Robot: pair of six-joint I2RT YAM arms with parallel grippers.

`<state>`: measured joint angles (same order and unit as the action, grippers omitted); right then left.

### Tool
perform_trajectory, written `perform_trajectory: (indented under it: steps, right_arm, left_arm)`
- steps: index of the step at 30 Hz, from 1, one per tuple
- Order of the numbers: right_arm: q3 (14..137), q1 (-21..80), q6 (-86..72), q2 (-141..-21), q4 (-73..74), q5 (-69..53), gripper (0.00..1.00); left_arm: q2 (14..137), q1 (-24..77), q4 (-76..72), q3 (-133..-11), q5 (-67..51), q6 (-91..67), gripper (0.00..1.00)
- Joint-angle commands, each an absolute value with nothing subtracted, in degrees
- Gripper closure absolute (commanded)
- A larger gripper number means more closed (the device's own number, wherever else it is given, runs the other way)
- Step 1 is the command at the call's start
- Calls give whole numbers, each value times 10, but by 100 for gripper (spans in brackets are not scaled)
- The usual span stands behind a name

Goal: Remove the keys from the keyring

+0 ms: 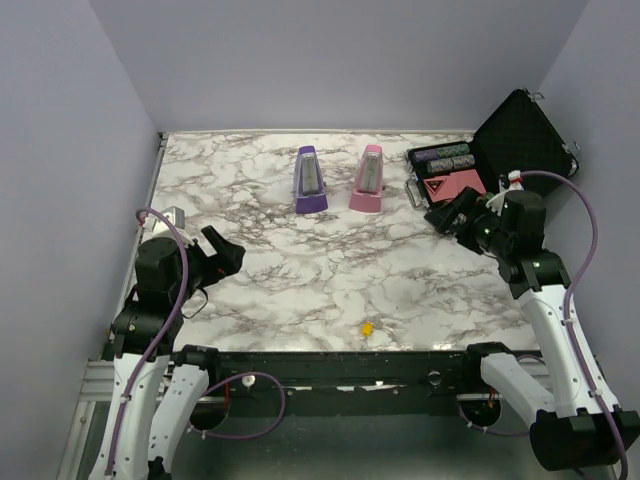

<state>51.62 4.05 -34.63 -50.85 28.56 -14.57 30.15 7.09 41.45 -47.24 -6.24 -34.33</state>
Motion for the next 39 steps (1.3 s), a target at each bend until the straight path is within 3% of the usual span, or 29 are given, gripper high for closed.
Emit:
perform_trajectory:
  steps: [1,5,9,11,15,20,23,30,39]
  right_arm:
    - [520,43,-388,-479,365,-120,0]
    - [504,43,-408,-442,369,-115,0]
    - [516,43,-394,-441,398,-110,0]
    - [520,43,-391,-450,417,-109,0]
    - [506,43,-398,-440,418,-113,0]
    - [482,43,-416,-412,397,-134,0]
    - [467,43,-425,-411,381,-150,0]
    - [485,43,-406,-445,404,-156,0]
    - [465,43,-421,-425,381,-178,0]
  left_arm:
    - [309,68,506,-489,-63,-382,1]
    - [342,67,511,-467,-132,-433,1]
    - [355,66,397,-397,-277,-472,1]
    - [337,75,361,-365,-296,-504,1]
    - [283,140,353,-329,-220,-551,1]
    - [302,303,338,-315,-122,-610,1]
    - [348,402,324,-314,-49,-654,1]
    - [507,573,188,-330,-4,-718,5]
    - [648,665,33,-347,32,-768,18]
